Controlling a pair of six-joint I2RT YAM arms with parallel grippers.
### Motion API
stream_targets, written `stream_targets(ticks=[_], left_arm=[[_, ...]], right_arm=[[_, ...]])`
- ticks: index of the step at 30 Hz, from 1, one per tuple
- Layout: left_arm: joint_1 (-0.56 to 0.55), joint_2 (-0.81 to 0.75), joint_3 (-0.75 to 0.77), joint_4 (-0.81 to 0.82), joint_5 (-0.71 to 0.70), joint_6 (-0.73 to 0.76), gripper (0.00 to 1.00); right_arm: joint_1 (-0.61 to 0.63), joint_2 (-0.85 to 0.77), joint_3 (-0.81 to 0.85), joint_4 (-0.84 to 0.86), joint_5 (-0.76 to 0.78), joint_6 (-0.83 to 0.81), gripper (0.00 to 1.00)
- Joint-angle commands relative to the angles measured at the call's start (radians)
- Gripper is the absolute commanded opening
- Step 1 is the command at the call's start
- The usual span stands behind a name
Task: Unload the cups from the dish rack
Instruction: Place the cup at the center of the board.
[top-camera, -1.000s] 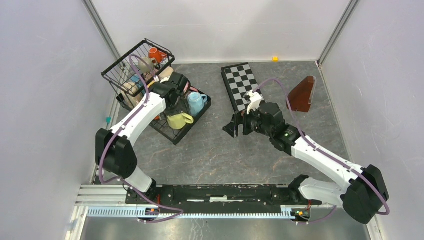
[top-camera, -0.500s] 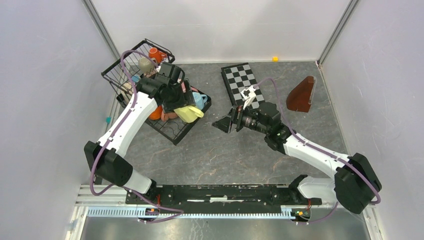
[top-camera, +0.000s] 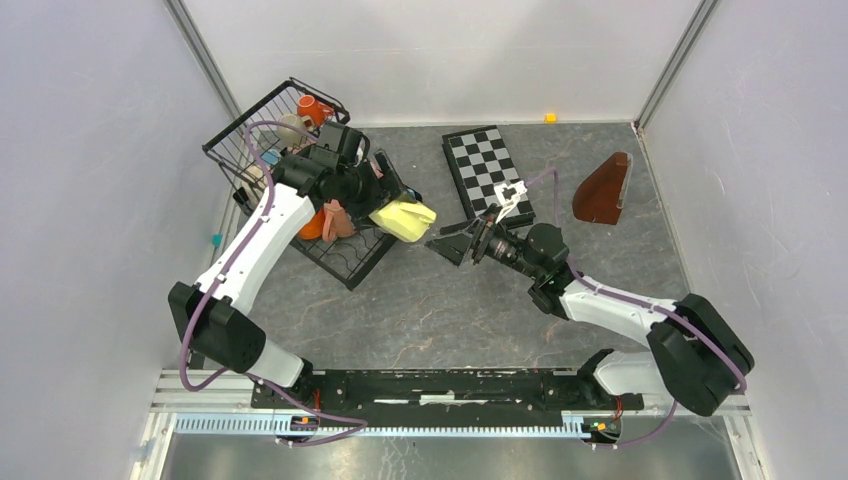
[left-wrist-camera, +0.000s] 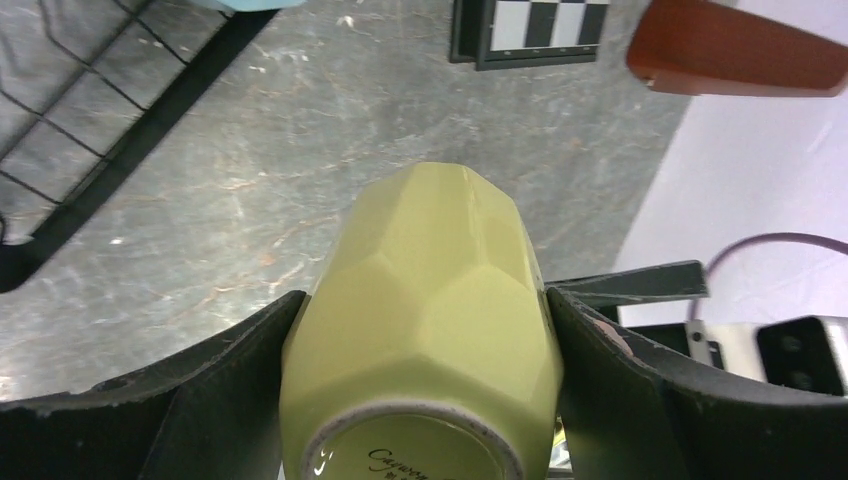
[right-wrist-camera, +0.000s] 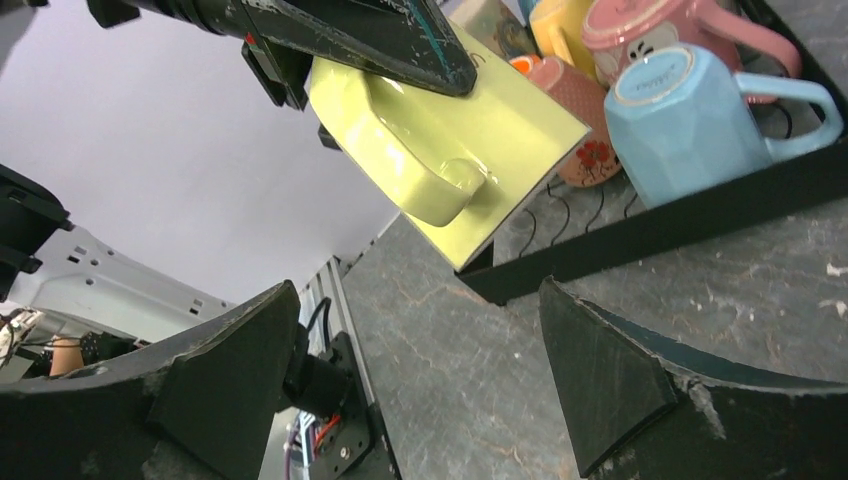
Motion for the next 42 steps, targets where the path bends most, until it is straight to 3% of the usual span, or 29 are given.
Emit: stream_targets(ticks=[1, 11, 30, 34, 37, 39, 42], left_arm=[[0.006, -0.044, 0.020, 0.134, 0.115, -0.169, 0.05], [0.005, -0.078, -0.063, 0.237, 0.207, -0.264, 0.05], [-0.013, -0.146, -0.222, 0.449, 0.329, -0.418, 0.05], [-0.027, -0.157, -0.249, 0.488, 0.342, -0.439, 0.05], [-0.033, -0.161, -0.265, 0.515, 0.354, -0.448, 0.07], [-0.034, -0.163, -0.270, 0.520, 0.359, -0.443, 0.12], [-0.036, -0.176, -0.284, 0.536, 0.352, -0.434, 0.28]], right_arm=[[0.002, 0.051, -0.019, 0.247, 0.031, 0.030, 0.95], [0.002, 0.141, -0.004, 0.472, 0.016, 0.092, 0.89], [0.004, 0.237, 0.054, 0.693, -0.005, 0.266, 0.55], [0.004, 0.240, 0.060, 0.713, -0.008, 0.287, 0.42], [0.003, 0.236, 0.067, 0.699, -0.013, 0.283, 0.22], [0.004, 0.229, 0.071, 0.684, -0.015, 0.275, 0.03], [0.004, 0.212, 0.066, 0.675, -0.012, 0.262, 0.00]])
